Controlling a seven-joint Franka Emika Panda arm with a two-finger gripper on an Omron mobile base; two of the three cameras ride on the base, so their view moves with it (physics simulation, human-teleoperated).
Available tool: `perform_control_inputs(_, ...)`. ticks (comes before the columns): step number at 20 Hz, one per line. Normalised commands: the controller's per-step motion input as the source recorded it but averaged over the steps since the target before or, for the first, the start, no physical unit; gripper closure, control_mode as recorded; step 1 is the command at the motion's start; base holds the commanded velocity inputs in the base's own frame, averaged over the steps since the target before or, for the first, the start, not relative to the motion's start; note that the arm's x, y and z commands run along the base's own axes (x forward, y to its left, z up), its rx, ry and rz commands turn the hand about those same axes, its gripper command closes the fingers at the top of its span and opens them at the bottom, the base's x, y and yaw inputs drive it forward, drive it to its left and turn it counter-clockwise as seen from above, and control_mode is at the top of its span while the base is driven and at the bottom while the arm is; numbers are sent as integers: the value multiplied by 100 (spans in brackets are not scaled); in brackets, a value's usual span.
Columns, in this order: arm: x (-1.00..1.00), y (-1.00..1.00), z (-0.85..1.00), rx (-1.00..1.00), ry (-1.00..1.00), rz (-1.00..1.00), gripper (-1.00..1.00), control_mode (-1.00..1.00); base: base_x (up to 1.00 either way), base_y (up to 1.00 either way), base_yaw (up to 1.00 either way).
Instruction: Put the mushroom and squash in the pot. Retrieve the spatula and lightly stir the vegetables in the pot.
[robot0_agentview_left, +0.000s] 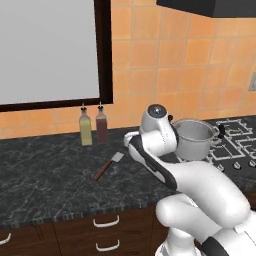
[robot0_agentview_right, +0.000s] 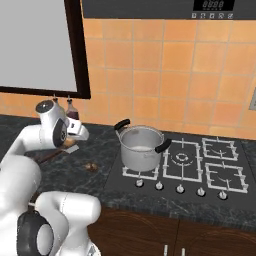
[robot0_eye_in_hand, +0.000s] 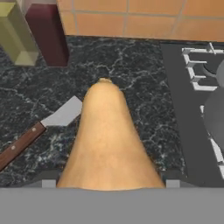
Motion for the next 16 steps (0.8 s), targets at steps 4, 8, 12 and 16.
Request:
perform_control_inputs(4,-23,-79,100,5,-5,0,100,-100,0,0,0)
perform_control_inputs(8,-41,-83,100,7,-3,0,100,-100,0,0,0)
perform_control_inputs(12,-35,-89,89,6,-1,0,100,-100,0,0,0)
perform_control_inputs(16,3,-91,13,0,2,-4,100,-100,0,0,0)
